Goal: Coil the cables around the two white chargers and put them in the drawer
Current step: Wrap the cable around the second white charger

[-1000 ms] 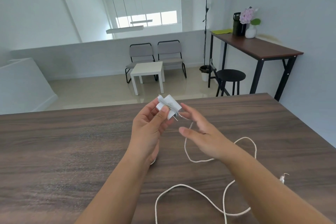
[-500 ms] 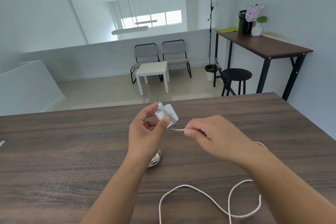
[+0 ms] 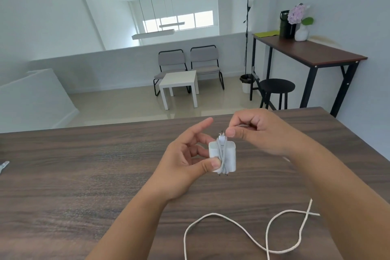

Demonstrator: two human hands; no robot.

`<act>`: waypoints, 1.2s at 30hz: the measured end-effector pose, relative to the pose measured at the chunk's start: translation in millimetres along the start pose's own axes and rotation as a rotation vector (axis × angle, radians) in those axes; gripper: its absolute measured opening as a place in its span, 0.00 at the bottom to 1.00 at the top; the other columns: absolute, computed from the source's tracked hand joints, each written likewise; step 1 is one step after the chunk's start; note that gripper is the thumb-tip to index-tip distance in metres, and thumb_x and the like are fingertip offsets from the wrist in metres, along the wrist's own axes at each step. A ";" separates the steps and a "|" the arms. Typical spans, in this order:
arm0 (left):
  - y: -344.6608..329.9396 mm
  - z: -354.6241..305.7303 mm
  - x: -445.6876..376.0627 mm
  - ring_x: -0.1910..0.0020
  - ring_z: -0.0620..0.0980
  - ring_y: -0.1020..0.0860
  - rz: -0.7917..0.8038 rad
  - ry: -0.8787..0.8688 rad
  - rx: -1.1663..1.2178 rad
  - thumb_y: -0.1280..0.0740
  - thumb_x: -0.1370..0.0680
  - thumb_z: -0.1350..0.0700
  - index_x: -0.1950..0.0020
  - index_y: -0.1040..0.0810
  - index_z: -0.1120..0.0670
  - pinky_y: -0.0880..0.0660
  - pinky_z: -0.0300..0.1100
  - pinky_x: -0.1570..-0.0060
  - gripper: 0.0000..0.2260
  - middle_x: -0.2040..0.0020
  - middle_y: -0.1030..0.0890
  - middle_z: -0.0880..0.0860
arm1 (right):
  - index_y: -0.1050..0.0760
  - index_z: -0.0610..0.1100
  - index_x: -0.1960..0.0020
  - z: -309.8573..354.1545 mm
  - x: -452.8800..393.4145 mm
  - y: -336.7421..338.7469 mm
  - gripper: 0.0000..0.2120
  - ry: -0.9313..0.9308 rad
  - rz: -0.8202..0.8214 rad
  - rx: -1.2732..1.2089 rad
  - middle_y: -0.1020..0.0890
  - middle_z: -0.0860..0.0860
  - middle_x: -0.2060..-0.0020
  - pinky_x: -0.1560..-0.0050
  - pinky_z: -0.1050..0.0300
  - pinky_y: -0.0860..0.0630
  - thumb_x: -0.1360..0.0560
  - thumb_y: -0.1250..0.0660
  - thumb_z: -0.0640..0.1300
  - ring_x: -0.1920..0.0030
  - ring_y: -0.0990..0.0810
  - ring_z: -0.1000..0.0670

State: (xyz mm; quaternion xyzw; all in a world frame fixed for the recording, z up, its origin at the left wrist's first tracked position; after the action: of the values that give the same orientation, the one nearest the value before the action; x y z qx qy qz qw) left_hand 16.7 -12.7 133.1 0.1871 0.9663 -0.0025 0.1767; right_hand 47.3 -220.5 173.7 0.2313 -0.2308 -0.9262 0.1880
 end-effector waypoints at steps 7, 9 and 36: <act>-13.6 7.9 -11.3 0.55 0.50 0.16 -0.243 0.072 0.607 0.24 0.33 0.61 0.36 0.23 0.53 0.19 0.39 0.60 0.25 0.50 0.17 0.55 | 0.24 0.59 0.60 -21.2 11.8 -60.1 0.14 -0.105 -0.096 0.009 0.23 0.55 0.71 0.65 0.63 0.31 0.19 0.44 0.52 0.69 0.29 0.58; -14.2 11.0 -16.1 0.57 0.48 0.17 -0.346 0.067 0.520 0.28 0.30 0.63 0.38 0.23 0.53 0.19 0.39 0.60 0.21 0.55 0.17 0.51 | 0.28 0.55 0.59 -23.2 18.2 -68.7 0.13 -0.118 -0.095 0.191 0.28 0.55 0.74 0.66 0.54 0.31 0.19 0.46 0.54 0.72 0.31 0.54; 3.2 1.1 -18.5 0.54 0.45 0.20 0.013 0.033 -0.457 0.24 0.29 0.64 0.44 0.17 0.45 0.22 0.36 0.53 0.18 0.50 0.20 0.46 | 0.24 0.56 0.59 -18.7 2.9 4.0 0.11 0.084 -0.008 0.397 0.20 0.52 0.69 0.66 0.58 0.29 0.26 0.39 0.60 0.70 0.25 0.52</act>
State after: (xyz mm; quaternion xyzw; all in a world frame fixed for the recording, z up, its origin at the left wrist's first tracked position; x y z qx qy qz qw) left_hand 34.3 -16.5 138.6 0.1484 0.9432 0.2209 0.1987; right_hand 55.4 -231.4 160.0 0.3030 -0.3998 -0.8529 0.1444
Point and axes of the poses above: each hand's wrist, its own x-axis away from the middle knuckle, its own y-axis out of the back of the hand, z = x × y, the point moved 1 cm from there along -x, towards the middle knuckle
